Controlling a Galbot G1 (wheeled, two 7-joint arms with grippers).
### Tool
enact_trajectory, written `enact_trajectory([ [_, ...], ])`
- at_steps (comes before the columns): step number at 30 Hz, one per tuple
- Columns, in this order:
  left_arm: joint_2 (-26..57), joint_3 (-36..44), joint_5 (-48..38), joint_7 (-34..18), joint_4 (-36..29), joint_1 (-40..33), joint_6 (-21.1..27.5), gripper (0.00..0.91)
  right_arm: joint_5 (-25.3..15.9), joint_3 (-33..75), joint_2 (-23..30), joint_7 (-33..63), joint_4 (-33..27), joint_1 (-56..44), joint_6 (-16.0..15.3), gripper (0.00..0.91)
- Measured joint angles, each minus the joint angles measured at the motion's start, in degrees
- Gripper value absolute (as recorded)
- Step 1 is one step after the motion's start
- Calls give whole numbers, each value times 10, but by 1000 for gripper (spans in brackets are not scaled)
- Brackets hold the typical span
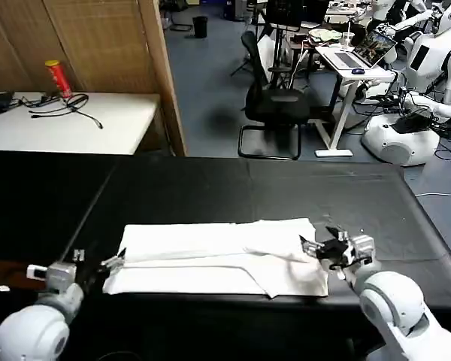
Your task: Fold and organize the clothes.
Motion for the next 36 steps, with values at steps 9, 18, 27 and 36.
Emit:
enact_trajectory([
  [9,-33,37,-91,-1,114,-107,-4,878,-18,-8,68,-5,-102,46,57,878],
  [18,-42,47,-100,11,185,-144,-8,624,-37,-13,114,-13,-167,66,79,644],
  [27,-50,55,-75,19,216,-156,-11,49,-52,-11,139,-13,-178,65,85,224],
  [36,-47,77,0,36,248,-181,-47,0,-128,-2,171,10,-155,37,96,78],
])
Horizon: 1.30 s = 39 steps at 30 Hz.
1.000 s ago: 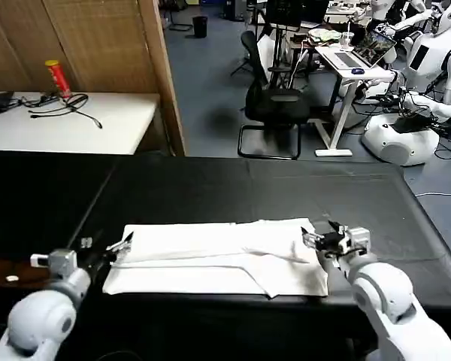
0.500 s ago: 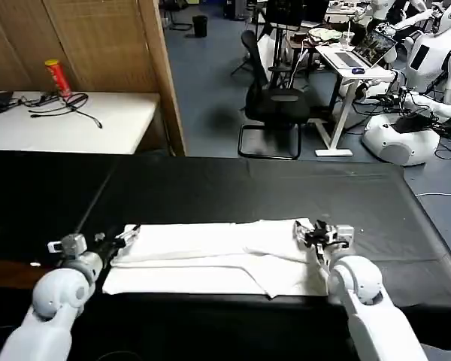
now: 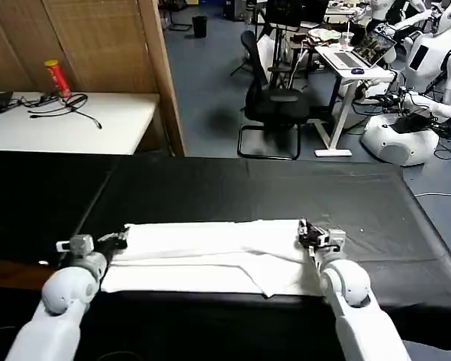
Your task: Fold and organize the clothes.
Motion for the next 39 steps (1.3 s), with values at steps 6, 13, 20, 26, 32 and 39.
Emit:
enact_trajectory([
  [6,10,18,16,9,5,-17,-14,878,8,5,8,-11,9,-4,0,195],
  [13,23,15,41,15,-12,-6,-46,878,38,16,-20,-42,33,-11,4,878],
  [20,39,-6,31,14,-33,16,-49,878,61,32,-47,-43,81,-32,-1,878],
  [26,21,-41,7,12,-70,66,-47,878,68,40,-50,-43,131,-58,-2,878],
  [32,-12,-61,9,14,-96,118,-50,878,68,41,-49,-43,160,-75,-3,878],
  [39,-28,-66,12,17,-91,140,-57,741,68,44,-49,-43,177,-85,0,878],
])
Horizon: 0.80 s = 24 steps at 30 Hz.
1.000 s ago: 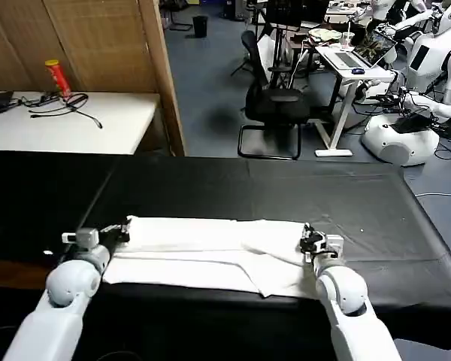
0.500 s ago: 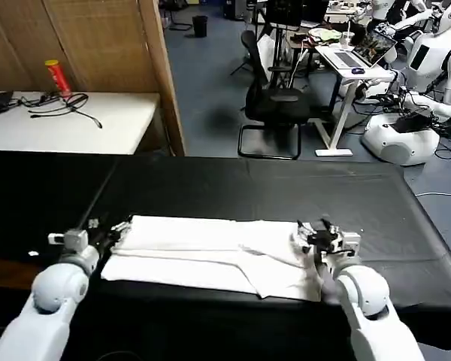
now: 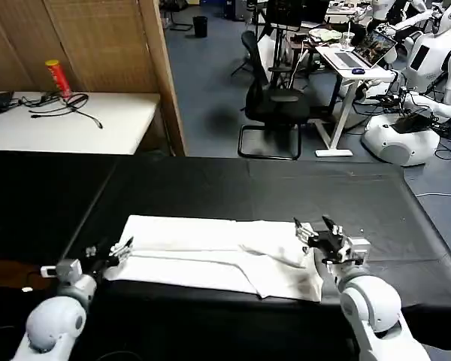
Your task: Fold and organize the clothes.
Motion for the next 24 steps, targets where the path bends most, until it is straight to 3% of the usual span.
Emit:
enact_trajectory([
  [6,-15,1,18,1,5,11,-11,624,-2,-2,5,0,3,1,3,878],
  [9,-23,1,27,1,7,14,-13,458,-3,-4,7,0,3,4,4,878],
  [10,-25,1,29,1,7,15,-13,312,-4,-5,8,0,3,5,5,878],
  [11,-27,1,31,1,6,15,-14,254,-4,-6,9,0,3,6,5,878],
  [17,-35,3,35,3,4,12,-6,0,-6,-8,12,-1,2,8,7,878],
  [24,-27,4,43,12,6,-2,17,0,-6,-6,12,-2,2,10,8,878],
])
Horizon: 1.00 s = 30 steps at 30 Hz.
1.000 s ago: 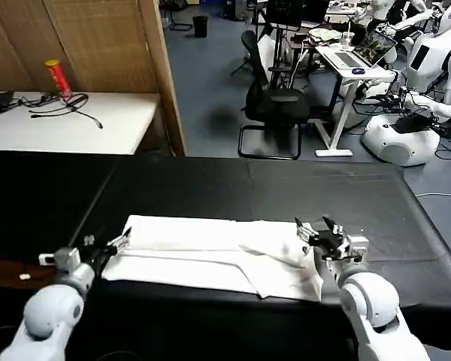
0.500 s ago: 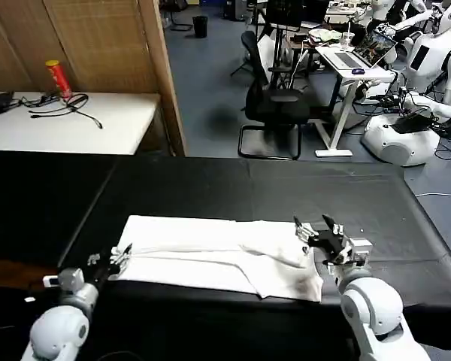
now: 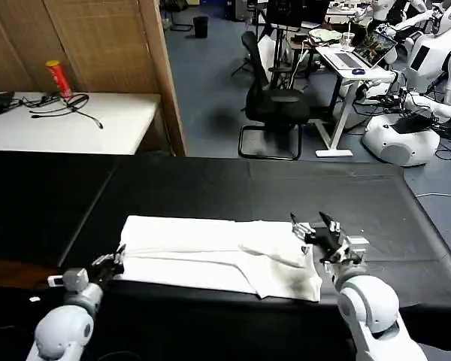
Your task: Fold and organize the clothes.
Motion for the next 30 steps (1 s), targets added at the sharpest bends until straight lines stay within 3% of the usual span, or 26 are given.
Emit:
enact_trajectory([
  [10,53,-18,159,1,36,-14,-60,0,0,5,3,1,0,0,0,878],
  [16,115,-50,205,-9,56,0,-87,0,-8,3,9,1,-3,0,1,878],
  [23,132,-50,216,-17,29,16,-76,0,-19,-2,19,1,-3,-3,2,878],
  [30,91,4,208,-40,-58,23,-33,0,-25,11,19,1,6,-19,4,878],
])
